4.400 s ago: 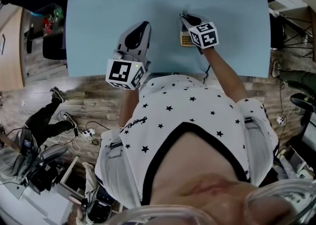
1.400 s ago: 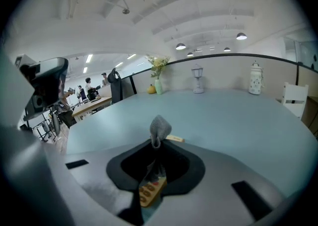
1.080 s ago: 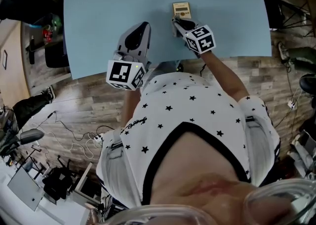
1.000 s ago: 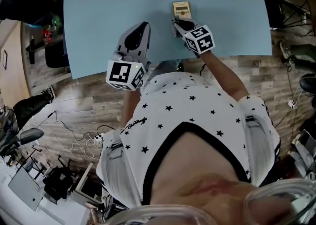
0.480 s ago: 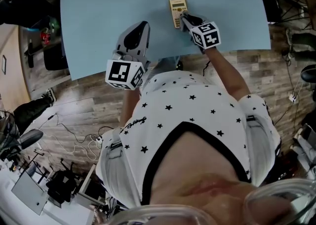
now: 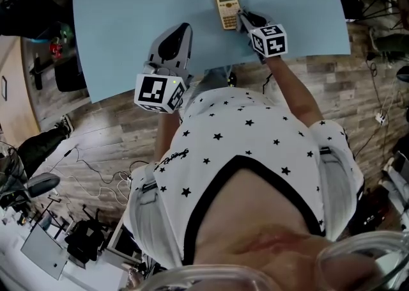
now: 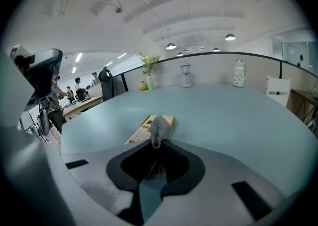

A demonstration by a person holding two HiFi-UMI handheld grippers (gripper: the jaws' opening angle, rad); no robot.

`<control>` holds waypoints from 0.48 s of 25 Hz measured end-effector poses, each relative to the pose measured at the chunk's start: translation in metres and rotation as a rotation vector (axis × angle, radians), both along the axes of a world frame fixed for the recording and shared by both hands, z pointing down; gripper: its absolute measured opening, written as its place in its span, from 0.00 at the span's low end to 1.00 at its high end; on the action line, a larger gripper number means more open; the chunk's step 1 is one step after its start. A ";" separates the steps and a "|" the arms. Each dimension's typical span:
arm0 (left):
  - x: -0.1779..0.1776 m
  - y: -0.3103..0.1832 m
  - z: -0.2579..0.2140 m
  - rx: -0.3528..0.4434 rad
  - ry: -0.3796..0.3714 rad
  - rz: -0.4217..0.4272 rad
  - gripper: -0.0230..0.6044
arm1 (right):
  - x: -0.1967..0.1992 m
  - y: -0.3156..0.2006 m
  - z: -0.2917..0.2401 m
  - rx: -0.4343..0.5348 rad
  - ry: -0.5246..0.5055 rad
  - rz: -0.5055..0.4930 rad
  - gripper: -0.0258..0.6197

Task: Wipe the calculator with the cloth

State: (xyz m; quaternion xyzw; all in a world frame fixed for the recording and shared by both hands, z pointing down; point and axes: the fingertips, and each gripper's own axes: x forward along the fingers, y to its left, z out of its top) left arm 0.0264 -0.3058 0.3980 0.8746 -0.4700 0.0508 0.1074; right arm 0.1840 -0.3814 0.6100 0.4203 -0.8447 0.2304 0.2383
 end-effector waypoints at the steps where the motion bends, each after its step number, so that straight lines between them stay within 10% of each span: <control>1: 0.001 0.001 0.000 -0.001 0.000 0.002 0.09 | 0.001 0.000 0.000 0.001 -0.005 0.006 0.11; 12: 0.005 0.010 -0.001 0.010 -0.011 0.015 0.09 | 0.028 0.002 -0.069 0.117 -0.203 0.119 0.12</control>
